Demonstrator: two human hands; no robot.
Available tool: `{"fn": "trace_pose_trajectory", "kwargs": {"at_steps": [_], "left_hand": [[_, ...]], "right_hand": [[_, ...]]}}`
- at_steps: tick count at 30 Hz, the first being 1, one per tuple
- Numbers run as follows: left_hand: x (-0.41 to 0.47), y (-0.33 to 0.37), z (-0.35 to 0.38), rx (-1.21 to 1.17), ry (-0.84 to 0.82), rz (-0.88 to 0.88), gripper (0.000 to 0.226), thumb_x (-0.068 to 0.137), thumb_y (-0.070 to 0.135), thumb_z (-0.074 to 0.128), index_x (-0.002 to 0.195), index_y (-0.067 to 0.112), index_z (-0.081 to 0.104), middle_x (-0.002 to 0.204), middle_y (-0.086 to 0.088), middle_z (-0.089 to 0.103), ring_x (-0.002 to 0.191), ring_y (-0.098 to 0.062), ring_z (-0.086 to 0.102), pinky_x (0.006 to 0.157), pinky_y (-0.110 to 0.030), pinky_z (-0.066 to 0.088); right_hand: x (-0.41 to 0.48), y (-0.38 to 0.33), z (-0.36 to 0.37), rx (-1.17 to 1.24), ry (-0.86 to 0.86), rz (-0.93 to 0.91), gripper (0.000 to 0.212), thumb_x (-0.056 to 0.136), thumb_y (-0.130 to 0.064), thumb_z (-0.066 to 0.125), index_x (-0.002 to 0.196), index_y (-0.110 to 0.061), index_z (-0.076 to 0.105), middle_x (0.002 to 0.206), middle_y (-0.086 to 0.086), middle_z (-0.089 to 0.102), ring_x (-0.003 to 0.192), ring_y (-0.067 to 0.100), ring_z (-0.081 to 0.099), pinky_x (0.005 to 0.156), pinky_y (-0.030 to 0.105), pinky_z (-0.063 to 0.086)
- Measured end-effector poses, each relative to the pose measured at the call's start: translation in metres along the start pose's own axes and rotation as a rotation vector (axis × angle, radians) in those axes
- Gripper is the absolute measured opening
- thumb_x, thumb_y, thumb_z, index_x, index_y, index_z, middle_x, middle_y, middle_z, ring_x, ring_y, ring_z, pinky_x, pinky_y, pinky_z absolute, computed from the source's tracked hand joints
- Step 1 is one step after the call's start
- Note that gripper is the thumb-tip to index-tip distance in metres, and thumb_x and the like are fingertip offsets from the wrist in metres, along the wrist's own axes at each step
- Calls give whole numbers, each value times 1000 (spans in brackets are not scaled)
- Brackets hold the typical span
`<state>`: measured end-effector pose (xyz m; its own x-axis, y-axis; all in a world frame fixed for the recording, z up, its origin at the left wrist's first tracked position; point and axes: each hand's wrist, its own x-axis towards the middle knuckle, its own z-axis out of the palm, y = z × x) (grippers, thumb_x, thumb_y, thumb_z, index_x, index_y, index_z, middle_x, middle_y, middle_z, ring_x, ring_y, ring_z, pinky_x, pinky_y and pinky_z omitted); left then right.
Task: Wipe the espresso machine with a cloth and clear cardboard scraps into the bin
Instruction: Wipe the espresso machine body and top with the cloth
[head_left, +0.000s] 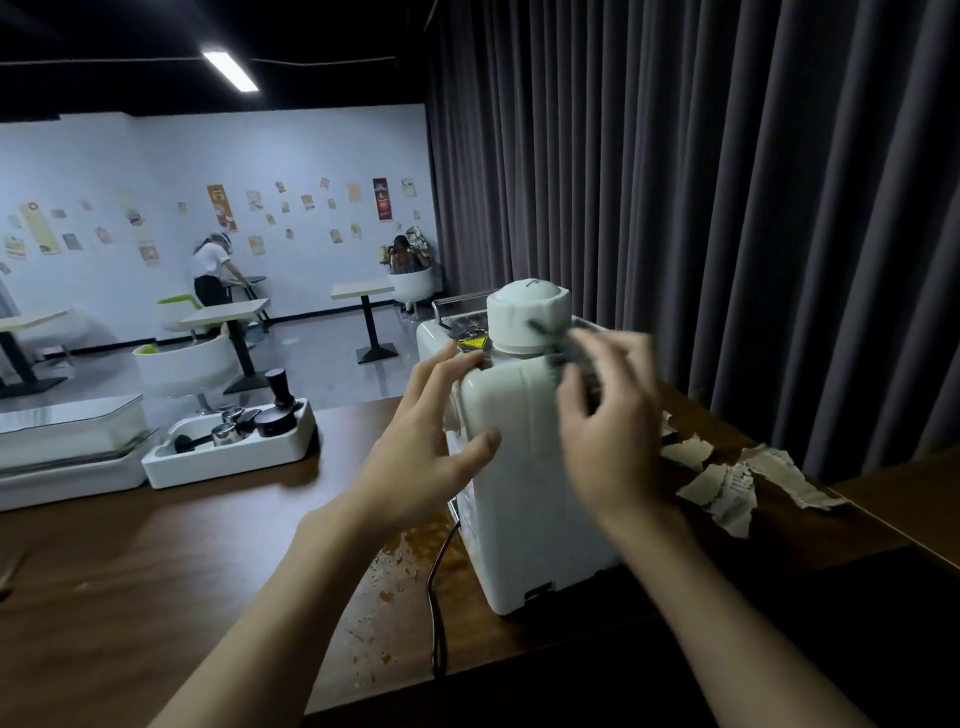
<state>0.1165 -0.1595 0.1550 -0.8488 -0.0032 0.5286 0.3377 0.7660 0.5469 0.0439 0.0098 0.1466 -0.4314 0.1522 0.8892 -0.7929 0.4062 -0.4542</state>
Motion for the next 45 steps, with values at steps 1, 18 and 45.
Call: {"fn": "trace_pose_trajectory", "kwargs": {"at_steps": [1,18,45], "left_hand": [[0,1,2,2,7,-10,64,85,51,64,139,53,30,155,28,16,142,1,23,110,-38,31],[14,14,-16,-122,181,-243,89,61,62,84,131,65,29,110,35,61,95,8,65,74,-18,56],[55,50,36,348,623,-245,65,73,73,49,131,43,45,136,11,52,136,-12,41,117,-52,8]], "right_hand": [[10,9,-6,-40,20,74,29,90,-7,59,118,-8,65,112,10,57,105,26,54,96,34,43],[30,13,-34,193,-253,253,28,88,-10,63,113,-19,57,81,-21,57,82,-15,56,62,1,41],[154,66,64,592,-782,564,14,92,-2,54,96,-14,59,84,13,66,64,17,66,54,28,55]]}}
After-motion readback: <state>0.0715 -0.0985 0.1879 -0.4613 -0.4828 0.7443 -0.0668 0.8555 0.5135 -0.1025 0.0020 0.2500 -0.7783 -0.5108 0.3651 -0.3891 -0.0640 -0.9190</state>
